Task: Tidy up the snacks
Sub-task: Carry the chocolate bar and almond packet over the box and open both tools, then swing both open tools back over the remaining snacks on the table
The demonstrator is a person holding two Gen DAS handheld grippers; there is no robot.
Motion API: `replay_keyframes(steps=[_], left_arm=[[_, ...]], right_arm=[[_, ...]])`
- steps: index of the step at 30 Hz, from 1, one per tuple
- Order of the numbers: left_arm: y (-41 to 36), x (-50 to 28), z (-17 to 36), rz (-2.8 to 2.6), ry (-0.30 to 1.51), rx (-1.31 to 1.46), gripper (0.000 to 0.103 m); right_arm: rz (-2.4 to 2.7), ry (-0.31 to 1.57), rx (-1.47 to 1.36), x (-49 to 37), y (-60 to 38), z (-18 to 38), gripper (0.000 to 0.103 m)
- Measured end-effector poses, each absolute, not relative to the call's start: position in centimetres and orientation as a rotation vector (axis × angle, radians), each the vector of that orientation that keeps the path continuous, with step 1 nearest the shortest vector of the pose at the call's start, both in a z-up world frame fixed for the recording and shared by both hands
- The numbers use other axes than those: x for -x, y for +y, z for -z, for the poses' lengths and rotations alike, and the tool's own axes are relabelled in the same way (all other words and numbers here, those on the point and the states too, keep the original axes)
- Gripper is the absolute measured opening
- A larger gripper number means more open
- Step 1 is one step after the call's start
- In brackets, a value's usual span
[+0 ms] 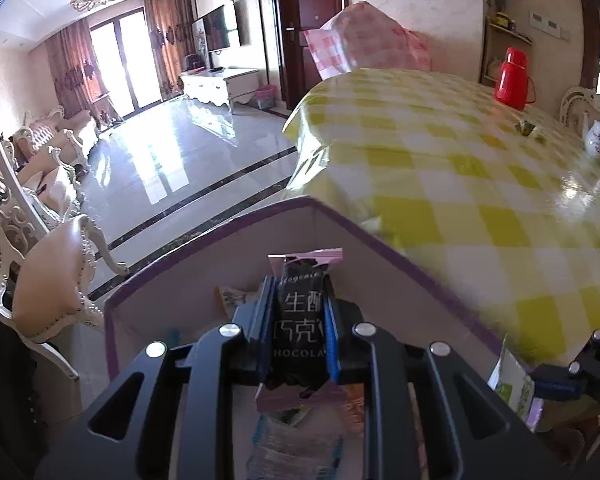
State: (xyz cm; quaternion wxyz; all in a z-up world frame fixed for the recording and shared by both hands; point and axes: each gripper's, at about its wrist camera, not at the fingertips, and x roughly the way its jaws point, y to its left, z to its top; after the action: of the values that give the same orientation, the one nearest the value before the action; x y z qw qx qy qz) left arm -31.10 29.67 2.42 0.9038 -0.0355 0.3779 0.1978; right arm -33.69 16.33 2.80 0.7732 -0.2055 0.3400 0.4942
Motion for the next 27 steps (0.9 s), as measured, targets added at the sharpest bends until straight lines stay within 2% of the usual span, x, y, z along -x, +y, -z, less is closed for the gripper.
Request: replay_keyframes(steps=[5, 6, 7, 8, 9, 11, 15, 21, 27], left_arm=[[30.2, 31.0, -2.2, -0.433, 0.794, 0.067, 0.024], [30.3, 30.9, -2.1, -0.446, 0.799, 0.064, 0.033], [30.5, 30.8, -2.0, -0.461, 0.804, 0.061, 0.047], [30.5, 30.8, -1.9, -0.481, 0.804, 0.055, 0.080], [30.3, 30.9, -2.0, -0.505, 0.790, 0.041, 0.093], [30.0, 30.7, -2.1, -0.534, 0.781, 0.024, 0.095], [28.5, 29.5, -2.4, -0.524, 0.796, 0.007, 0.097], [21.7, 24.3, -4.3, -0.386, 0.794, -0.080, 0.101], [12.2, 12.4, -4.7, -0.029, 0.855, -0.066, 0.101]], right_arm=[[-1.110, 0.758, 0.487, 34.3, 17.5, -2.0, 0.039], [-1.126, 0.770, 0.491, 34.4, 17.7, -1.8, 0.043], [-1.139, 0.775, 0.481, 34.4, 17.5, -1.8, 0.053], [-1.139, 0.764, 0.457, 34.2, 16.9, -2.1, 0.058], [-1.136, 0.756, 0.438, 33.8, 16.4, -2.4, 0.062], [-1.104, 0.749, 0.370, 32.2, 14.3, -3.5, 0.062], [-0.980, 0.723, 0.241, 28.0, 8.4, -5.4, 0.074], [-0.689, 0.698, 0.127, 19.8, -1.5, -6.9, 0.081], [-0.386, 0.764, -0.046, 8.2, -12.1, -5.6, 0.081]])
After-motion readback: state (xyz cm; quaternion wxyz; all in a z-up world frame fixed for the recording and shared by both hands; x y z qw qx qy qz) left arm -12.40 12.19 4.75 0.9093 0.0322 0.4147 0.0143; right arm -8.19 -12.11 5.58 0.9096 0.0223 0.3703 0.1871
